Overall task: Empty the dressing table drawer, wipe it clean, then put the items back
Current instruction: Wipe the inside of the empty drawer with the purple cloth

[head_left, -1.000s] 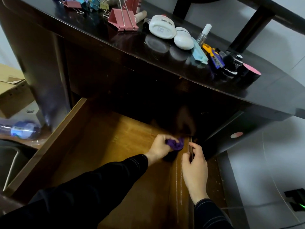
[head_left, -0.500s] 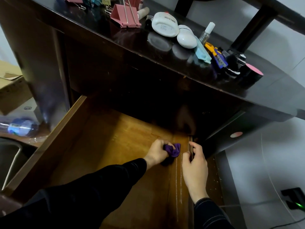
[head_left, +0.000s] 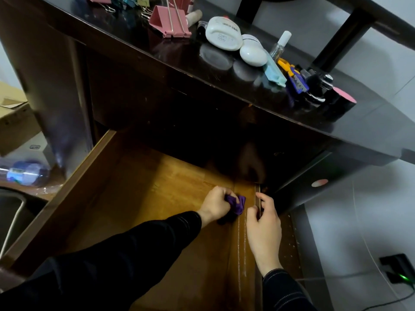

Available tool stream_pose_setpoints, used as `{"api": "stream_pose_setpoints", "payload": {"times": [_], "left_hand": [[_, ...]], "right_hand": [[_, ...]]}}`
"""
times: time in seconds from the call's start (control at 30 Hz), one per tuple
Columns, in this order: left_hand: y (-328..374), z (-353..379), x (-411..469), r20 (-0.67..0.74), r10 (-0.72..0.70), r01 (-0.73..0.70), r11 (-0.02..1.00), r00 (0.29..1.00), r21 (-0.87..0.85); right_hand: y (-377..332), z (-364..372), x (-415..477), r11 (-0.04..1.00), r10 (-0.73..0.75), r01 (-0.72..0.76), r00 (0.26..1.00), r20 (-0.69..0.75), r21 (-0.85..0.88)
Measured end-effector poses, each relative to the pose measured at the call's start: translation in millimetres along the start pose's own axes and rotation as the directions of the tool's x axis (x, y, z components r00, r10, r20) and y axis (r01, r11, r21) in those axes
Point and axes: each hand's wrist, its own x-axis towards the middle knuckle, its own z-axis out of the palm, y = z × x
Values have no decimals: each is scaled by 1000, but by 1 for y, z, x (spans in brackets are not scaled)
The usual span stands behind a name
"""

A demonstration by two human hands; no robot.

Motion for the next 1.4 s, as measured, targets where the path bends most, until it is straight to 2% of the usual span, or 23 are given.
{"api": "stream_pose_setpoints", "payload": {"times": [0.1, 0.17, 0.27, 0.37, 0.43, 0.5, 0.6, 0.67, 0.73, 0.8, 0.9, 1.1, 1.3, 1.4], "left_hand": [[20, 0, 7, -38, 35, -41, 987, 999, -158], [27, 1, 7, -60, 92, -102, 977, 994, -186], [17, 6, -1, -67, 142, -149, 983, 988, -111], [-1, 5, -8, 13, 16, -15, 999, 1000, -33], [0, 0, -6, 43, -32, 35, 998, 999, -60], [13, -2, -2, 26, 6, -3, 991, 1000, -136], [30, 0, 1, -2, 98, -96, 970, 995, -221], [26, 4, -2, -13, 130, -130, 969, 991, -212], [13, 7, -6, -8, 120, -120, 982, 993, -147], [0, 6, -8, 39, 41, -37, 995, 998, -92], [4, 0, -4, 90, -32, 42, 993, 995, -112], [27, 6, -4, 10, 136, -132, 976, 991, -171], [1, 2, -10, 113, 0, 9, 997, 994, -81], [21, 2, -6, 56, 93, -86, 989, 994, -124]], "right_hand": [[-1, -1, 0, 1000, 2, -2, 1000, 2, 31], [-1, -1, -1, 999, 16, -15, 1000, -17, 52], [0, 0, -1, 991, 83, -79, 996, -32, 110], [1, 0, -1, 978, 128, -121, 991, -33, 168], [4, 1, -1, 963, 177, -167, 984, -25, 211], [8, 2, 0, 948, 211, -203, 977, -10, 244], [9, 3, 0, 952, 189, -176, 982, -29, 251], [9, 3, 0, 949, 186, -170, 982, -38, 265], [10, 4, 0, 947, 194, -178, 980, -33, 266], [11, 4, 1, 947, 199, -187, 980, -21, 263], [12, 4, 0, 948, 191, -181, 981, -15, 260], [9, 3, 0, 947, 195, -178, 980, -35, 268], [10, 3, 0, 949, 191, -179, 981, -18, 260], [11, 3, 0, 947, 190, -179, 982, -17, 267]]}}
